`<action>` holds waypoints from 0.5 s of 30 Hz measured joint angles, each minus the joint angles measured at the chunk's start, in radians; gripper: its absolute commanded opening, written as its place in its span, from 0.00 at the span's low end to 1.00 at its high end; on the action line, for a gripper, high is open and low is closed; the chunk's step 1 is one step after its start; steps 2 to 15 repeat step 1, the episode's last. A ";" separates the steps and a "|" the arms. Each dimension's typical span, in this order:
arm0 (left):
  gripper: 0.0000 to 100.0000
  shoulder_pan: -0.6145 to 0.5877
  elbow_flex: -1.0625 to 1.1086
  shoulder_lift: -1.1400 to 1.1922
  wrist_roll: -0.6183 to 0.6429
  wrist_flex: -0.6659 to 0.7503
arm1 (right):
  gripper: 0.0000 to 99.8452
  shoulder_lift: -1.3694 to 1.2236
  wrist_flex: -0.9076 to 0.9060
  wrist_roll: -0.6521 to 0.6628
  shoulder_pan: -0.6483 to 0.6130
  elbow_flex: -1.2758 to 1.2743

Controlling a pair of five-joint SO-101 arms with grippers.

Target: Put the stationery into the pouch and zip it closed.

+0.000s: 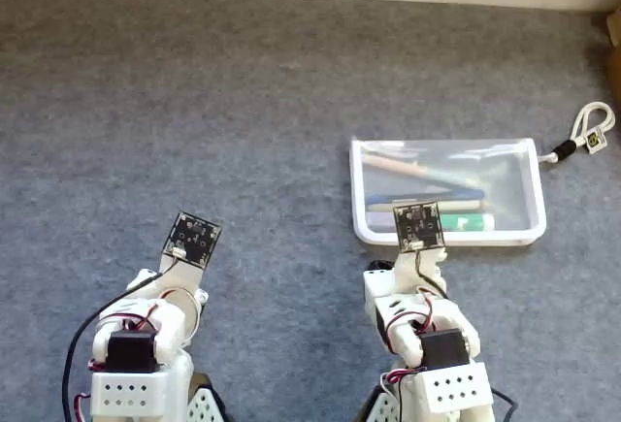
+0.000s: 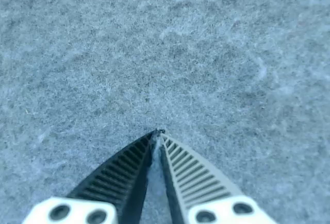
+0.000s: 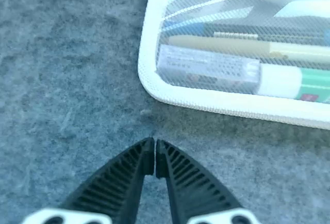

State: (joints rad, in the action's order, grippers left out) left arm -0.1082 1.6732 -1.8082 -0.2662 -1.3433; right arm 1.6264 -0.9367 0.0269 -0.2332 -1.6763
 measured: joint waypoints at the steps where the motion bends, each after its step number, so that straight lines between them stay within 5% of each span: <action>1: 0.01 0.000 0.000 0.000 0.000 0.000 | 0.01 0.000 0.000 0.000 0.000 0.000; 15: 0.01 0.000 0.000 0.000 0.000 0.000 | 0.01 0.000 0.000 0.000 0.000 0.000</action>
